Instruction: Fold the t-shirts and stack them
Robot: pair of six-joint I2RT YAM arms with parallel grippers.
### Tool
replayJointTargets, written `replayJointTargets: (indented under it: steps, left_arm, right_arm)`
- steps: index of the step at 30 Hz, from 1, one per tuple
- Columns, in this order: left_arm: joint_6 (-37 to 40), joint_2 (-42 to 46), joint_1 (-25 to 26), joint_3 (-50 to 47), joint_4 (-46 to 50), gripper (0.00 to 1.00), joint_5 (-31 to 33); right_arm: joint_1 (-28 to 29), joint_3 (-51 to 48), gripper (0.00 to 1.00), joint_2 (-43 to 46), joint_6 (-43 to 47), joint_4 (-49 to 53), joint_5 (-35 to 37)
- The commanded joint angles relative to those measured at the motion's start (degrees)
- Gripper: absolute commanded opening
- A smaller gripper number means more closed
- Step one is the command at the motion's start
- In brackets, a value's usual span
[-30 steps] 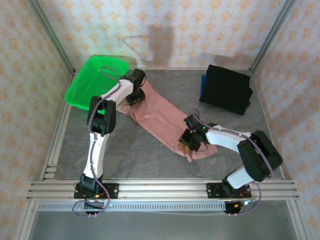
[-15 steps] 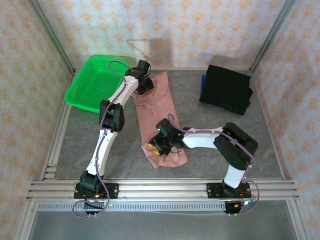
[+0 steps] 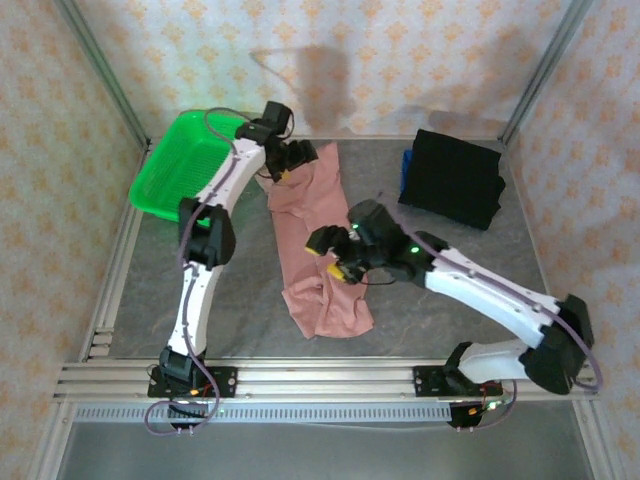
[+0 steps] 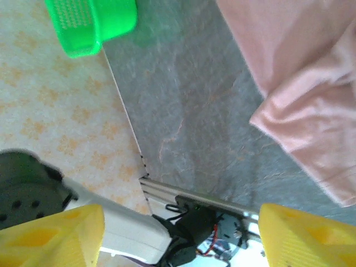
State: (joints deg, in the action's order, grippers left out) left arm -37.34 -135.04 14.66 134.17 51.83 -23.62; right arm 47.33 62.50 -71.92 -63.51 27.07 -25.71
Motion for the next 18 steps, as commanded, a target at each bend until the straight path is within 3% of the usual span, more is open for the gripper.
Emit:
replayJointTargets:
  steps: [1, 8, 13, 18]
  left_arm:
    - [2.0, 20.2, 1.3, -14.9, -0.1, 0.86, -0.4]
    - [-2.7, 49.2, 9.6, -57.8, -4.0, 0.84, 2.7]
    - [-12.6, 64.6, 18.4, -82.9, -11.1, 0.69, 1.7]
    - [-21.9, 75.0, 25.9, -96.9, -19.0, 0.57, -0.4]
  right_arm:
    - [-4.5, -0.9, 0.82, 3.7, 16.7, 17.4, 4.3]
    - [-8.9, -13.6, 0.81, 6.5, 29.4, 15.0, -4.3]
    - [-9.0, -25.3, 0.71, 11.3, 25.6, 8.5, -1.9]
    - [-8.9, -36.5, 0.62, 20.3, 18.4, 2.3, -1.6]
